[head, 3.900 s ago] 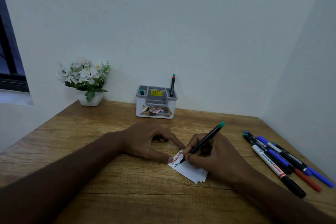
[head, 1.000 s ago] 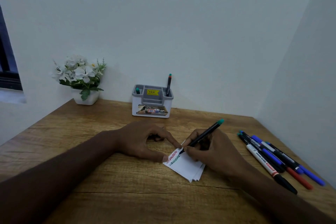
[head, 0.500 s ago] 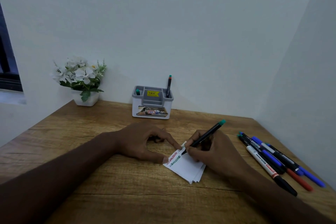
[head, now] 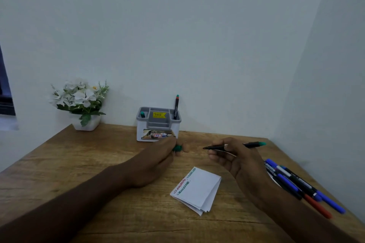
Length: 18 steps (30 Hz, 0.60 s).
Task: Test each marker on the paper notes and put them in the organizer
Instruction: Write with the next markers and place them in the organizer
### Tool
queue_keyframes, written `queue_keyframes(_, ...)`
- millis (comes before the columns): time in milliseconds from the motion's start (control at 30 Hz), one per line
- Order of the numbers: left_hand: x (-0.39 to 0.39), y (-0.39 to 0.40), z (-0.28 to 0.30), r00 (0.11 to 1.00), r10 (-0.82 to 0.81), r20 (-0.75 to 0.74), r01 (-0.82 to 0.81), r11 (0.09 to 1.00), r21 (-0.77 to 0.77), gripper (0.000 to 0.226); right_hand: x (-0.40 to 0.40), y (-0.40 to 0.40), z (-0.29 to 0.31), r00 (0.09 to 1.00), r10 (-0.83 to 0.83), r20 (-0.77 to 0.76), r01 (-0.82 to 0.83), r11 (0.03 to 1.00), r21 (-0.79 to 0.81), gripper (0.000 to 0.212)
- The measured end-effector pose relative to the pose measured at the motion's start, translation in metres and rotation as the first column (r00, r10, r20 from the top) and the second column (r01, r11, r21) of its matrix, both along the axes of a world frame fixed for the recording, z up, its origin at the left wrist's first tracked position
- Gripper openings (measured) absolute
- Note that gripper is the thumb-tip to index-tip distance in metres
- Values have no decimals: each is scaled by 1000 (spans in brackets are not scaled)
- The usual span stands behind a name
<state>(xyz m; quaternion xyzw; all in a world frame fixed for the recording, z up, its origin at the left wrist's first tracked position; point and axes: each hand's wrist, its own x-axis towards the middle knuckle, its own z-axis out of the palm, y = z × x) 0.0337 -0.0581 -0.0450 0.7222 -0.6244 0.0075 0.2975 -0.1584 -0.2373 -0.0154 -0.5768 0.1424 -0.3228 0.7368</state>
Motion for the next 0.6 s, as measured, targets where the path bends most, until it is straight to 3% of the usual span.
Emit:
queue_keyframes(100, -11, -6, 5, 998, -8, 59, 12, 997, -71, 16, -2, 2, 0, 1000, 5, -4, -5, 998, -56, 37)
queue_keyframes(300, -11, -6, 8, 997, -23, 73, 37, 981, -190, 25, -3, -3, -4, 995, -96, 8, 96, 978, -186, 6)
queue_keyframes(600, -8, -9, 4, 999, -23, 44, 32, 977, -211, 23, -3, 1, -3, 999, -20, 42, 26, 988, -152, 34)
